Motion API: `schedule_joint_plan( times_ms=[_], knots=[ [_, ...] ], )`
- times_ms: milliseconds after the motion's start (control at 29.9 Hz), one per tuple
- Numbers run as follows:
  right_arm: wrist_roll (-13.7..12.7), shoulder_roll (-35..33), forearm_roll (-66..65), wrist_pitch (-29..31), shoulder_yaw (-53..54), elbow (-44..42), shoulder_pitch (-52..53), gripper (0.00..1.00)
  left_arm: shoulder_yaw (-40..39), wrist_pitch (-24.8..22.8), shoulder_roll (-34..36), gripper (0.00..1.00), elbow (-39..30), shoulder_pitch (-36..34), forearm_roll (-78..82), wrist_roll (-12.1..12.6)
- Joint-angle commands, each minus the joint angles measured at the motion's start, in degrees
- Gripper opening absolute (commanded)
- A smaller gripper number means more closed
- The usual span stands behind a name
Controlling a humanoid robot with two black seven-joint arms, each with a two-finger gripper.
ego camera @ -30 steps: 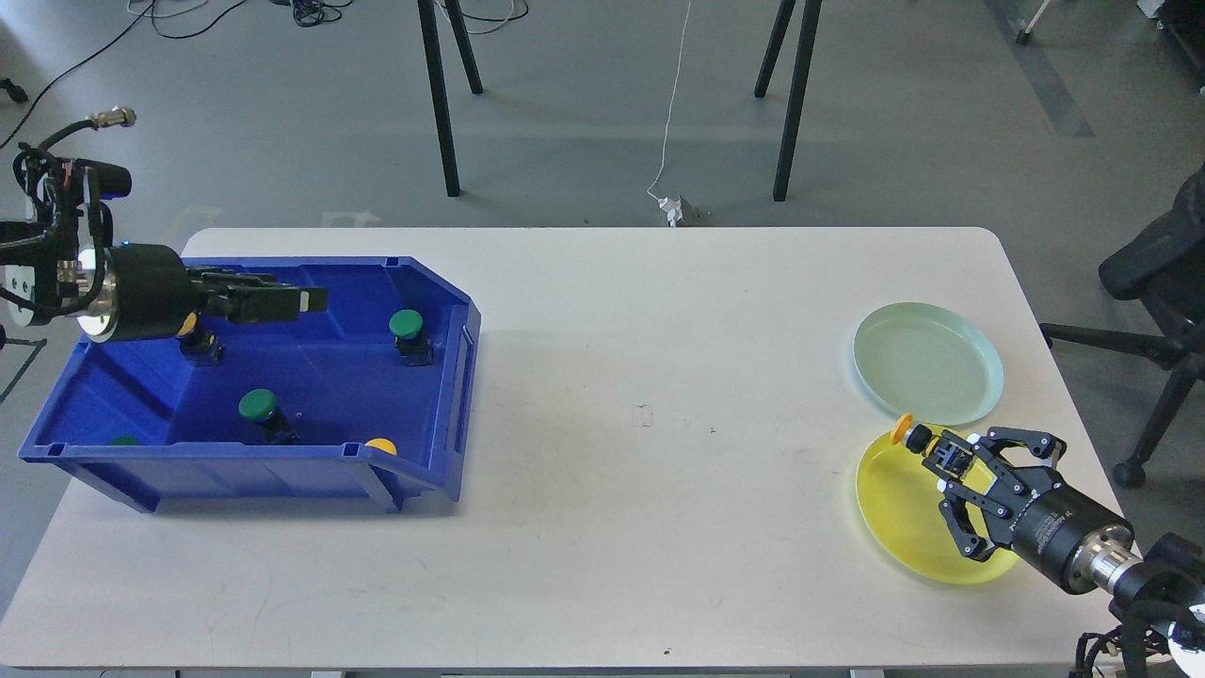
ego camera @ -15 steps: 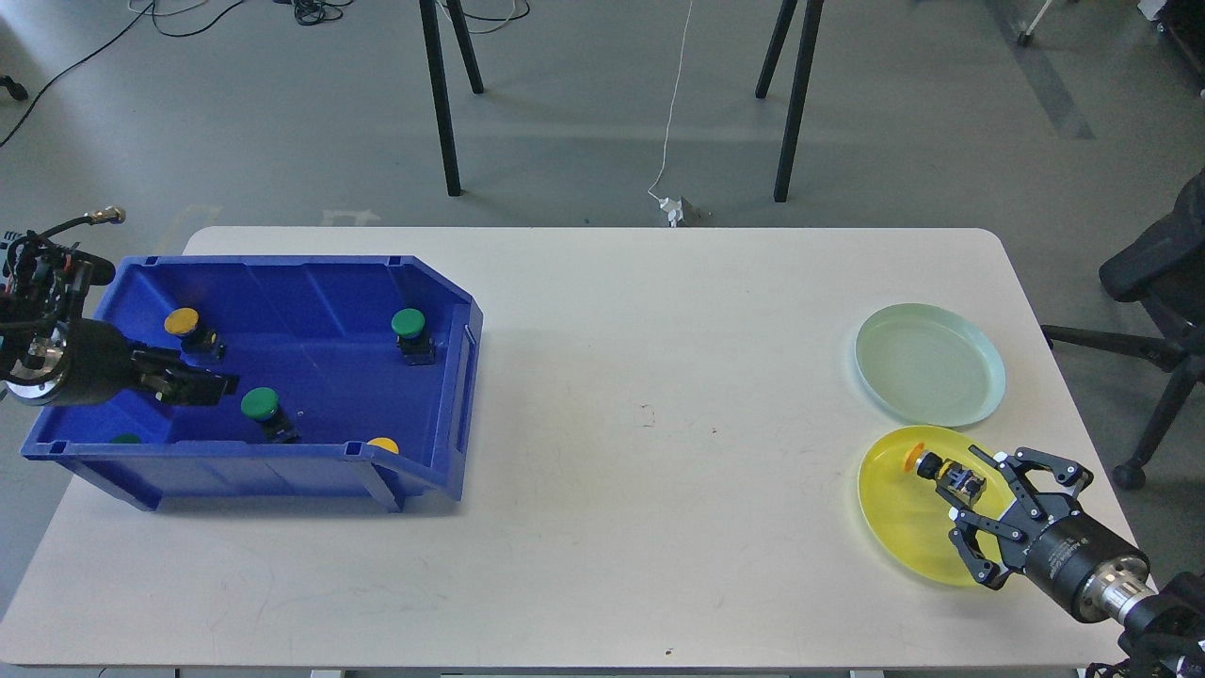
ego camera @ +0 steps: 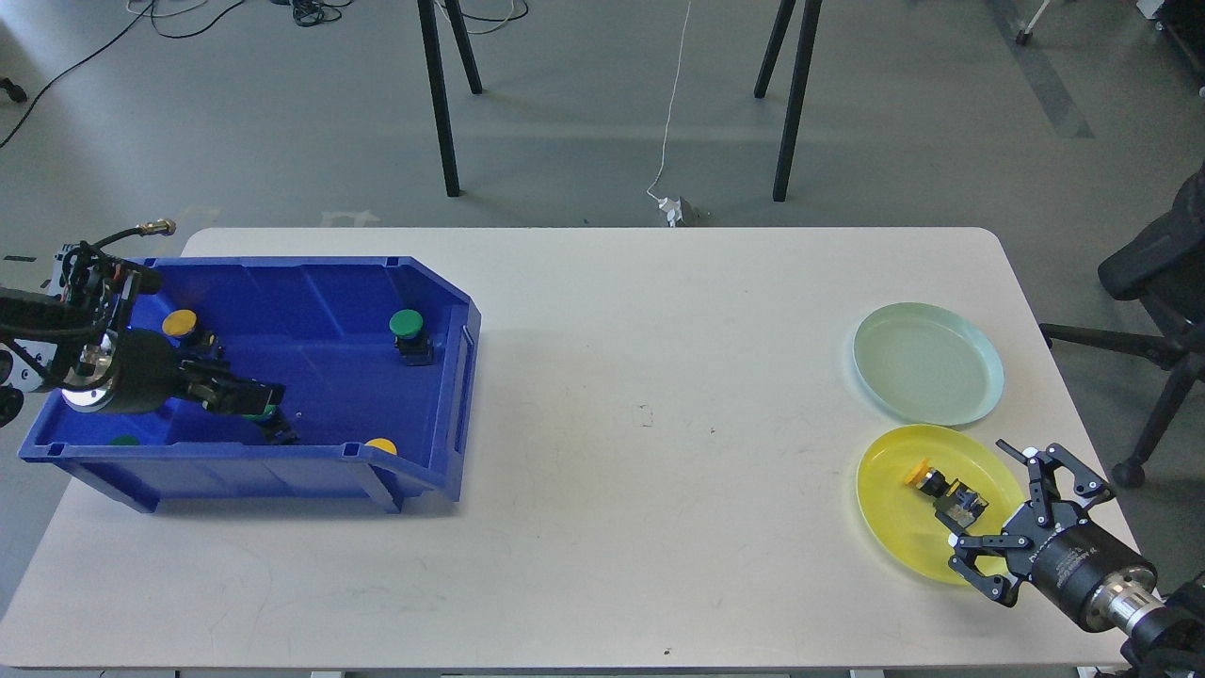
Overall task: Pass button and place on color plate
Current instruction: 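Lower the left gripper into the bin and grasp a green button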
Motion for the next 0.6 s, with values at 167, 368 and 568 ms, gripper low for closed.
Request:
schedule_joint_plan(
  times_ms=[167, 368, 568],
  knots=[
    [1.4, -0.1, 0.1, 2.5, 0.0, 0.0, -1.0, 1.0, 0.0, 0.2, -2.9, 0.84, 2.2, 0.8, 0.0, 0.0],
    [2.2, -0.3, 0.1, 4.3, 0.1, 0.0, -1.5, 1.0, 0.0, 0.5, -4.2, 0.84, 6.1, 0.9, 0.0, 0.0],
    [2.5, -0.3, 0.1, 4.5, 0.1, 0.1, -1.8, 1.0, 0.1, 1.0, -5.0, 0.84, 7.9, 1.2, -0.1, 0.0]
  ],
)
